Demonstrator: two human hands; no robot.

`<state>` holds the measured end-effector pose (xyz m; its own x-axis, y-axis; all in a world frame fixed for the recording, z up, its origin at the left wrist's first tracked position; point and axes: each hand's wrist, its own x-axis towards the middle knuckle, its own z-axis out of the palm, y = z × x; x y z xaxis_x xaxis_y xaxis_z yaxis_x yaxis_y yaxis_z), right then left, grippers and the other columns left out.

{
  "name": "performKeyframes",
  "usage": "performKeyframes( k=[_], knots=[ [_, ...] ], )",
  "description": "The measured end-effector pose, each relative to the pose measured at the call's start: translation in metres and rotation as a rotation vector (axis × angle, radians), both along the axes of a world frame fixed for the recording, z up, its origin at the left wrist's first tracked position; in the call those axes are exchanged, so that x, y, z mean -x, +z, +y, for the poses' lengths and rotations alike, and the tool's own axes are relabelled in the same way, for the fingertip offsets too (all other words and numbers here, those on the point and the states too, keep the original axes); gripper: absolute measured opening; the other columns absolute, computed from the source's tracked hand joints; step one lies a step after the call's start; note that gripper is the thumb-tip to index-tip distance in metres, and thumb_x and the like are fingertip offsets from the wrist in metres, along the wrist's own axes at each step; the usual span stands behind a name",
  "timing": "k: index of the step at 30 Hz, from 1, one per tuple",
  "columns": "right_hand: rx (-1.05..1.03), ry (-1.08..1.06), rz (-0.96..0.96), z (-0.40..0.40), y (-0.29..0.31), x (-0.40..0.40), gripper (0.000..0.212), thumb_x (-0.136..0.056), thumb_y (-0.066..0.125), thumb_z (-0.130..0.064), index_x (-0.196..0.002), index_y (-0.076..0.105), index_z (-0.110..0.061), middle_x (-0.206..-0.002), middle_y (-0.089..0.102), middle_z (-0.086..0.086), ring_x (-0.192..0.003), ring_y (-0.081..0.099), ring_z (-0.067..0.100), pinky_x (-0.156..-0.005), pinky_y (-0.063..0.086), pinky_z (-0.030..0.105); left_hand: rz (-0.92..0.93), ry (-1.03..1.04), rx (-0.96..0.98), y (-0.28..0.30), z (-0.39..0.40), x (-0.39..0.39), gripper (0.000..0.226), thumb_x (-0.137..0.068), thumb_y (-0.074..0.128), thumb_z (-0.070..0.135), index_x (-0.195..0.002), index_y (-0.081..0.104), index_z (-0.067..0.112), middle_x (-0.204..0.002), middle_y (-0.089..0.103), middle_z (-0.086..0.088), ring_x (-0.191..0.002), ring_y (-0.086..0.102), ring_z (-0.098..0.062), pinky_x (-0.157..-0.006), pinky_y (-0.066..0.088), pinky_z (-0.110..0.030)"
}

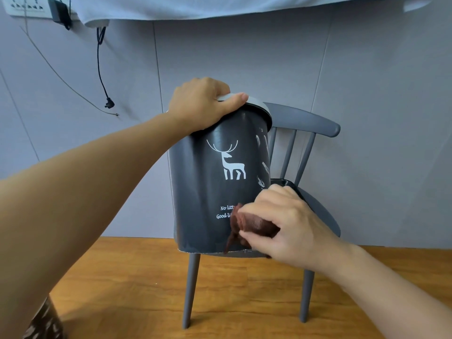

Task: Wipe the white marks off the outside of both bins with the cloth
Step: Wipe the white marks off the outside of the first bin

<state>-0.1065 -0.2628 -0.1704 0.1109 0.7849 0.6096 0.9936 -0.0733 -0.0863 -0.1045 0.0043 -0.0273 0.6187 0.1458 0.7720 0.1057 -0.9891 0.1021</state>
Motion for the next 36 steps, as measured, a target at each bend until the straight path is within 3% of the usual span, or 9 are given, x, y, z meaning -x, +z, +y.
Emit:
performKeyframes(
  k=[3,8,11,16,20,26,31,36],
  knots=[
    [0.151,0.101,-0.03,-0.002,-0.005,0.004,0.01,-0.091,0.072,-0.046,-0.089,0.07,-0.037,-0.078,0.045,-0.021,-0.082,0.047,0.006,-0.081,0.041,0.029,0.002,-0.005,0.019,0.0,0.002,0.002,0.065,-0.084,0.041,0.08,-0.062,0.037,0.02,-0.054,0.039,-0.001,-0.058,0.042,-0.022,-0.053,0.026,-0.034],
    [-0.06,-0.023,0.029,0.002,-0.004,0.002,0.021,-0.09,0.073,-0.04,-0.105,0.076,-0.026,-0.086,0.055,-0.011,-0.085,0.051,0.014,-0.082,0.046,0.038,0.005,0.0,0.007,0.0,0.0,0.0,0.067,-0.085,0.042,0.08,-0.062,0.035,0.017,-0.054,0.04,-0.001,-0.059,0.043,-0.023,-0.053,0.028,-0.034],
    [0.04,0.026,-0.092,0.002,-0.005,0.006,0.019,-0.091,0.069,-0.044,-0.101,0.075,-0.029,-0.083,0.05,-0.009,-0.082,0.048,0.015,-0.079,0.044,0.04,0.004,-0.006,-0.001,0.0,-0.001,-0.001,0.07,-0.085,0.042,0.079,-0.064,0.033,0.014,-0.054,0.039,-0.002,-0.057,0.042,-0.022,-0.053,0.028,-0.034],
    [-0.054,-0.026,-0.015,0.001,0.001,0.004,0.024,-0.089,0.076,-0.039,-0.108,0.077,-0.025,-0.087,0.055,-0.008,-0.085,0.05,0.016,-0.082,0.044,0.038,0.007,-0.011,-0.022,0.001,-0.009,-0.003,0.069,-0.087,0.044,0.077,-0.063,0.031,0.014,-0.054,0.037,-0.002,-0.054,0.039,-0.017,-0.051,0.023,-0.034],
    [0.097,0.058,-0.07,-0.005,-0.007,0.008,0.016,-0.091,0.069,-0.047,-0.095,0.075,-0.033,-0.081,0.047,-0.014,-0.081,0.045,0.01,-0.08,0.044,0.037,0.012,-0.016,-0.021,0.002,-0.009,-0.003,0.069,-0.087,0.043,0.078,-0.062,0.031,0.015,-0.053,0.037,-0.002,-0.054,0.038,-0.018,-0.052,0.023,-0.034],
    [-0.283,-0.085,0.142,-0.014,0.004,-0.01,0.025,-0.088,0.07,-0.041,-0.104,0.078,-0.023,-0.089,0.06,-0.012,-0.089,0.059,0.012,-0.08,0.051,0.031,0.008,-0.014,-0.015,0.001,-0.005,-0.005,0.07,-0.086,0.042,0.078,-0.066,0.033,0.011,-0.055,0.038,-0.004,-0.059,0.041,-0.026,-0.055,0.031,-0.036],
    [-0.387,-0.185,0.132,-0.019,0.002,-0.019,0.035,-0.09,0.065,-0.042,-0.105,0.078,-0.014,-0.091,0.064,-0.002,-0.089,0.061,0.019,-0.074,0.056,0.035,-0.002,-0.019,-0.002,0.0,0.0,-0.004,0.07,-0.086,0.042,0.078,-0.068,0.036,0.01,-0.056,0.039,-0.004,-0.062,0.043,-0.028,-0.056,0.033,-0.037],
    [-0.419,-0.112,0.143,-0.006,-0.006,-0.012,0.033,-0.091,0.07,-0.04,-0.11,0.078,-0.015,-0.094,0.064,-0.004,-0.093,0.061,0.02,-0.078,0.056,0.038,0.01,-0.024,0.002,0.0,0.0,-0.003,0.07,-0.086,0.041,0.078,-0.068,0.036,0.011,-0.057,0.04,-0.004,-0.064,0.045,-0.029,-0.058,0.034,-0.038]
  ],
)
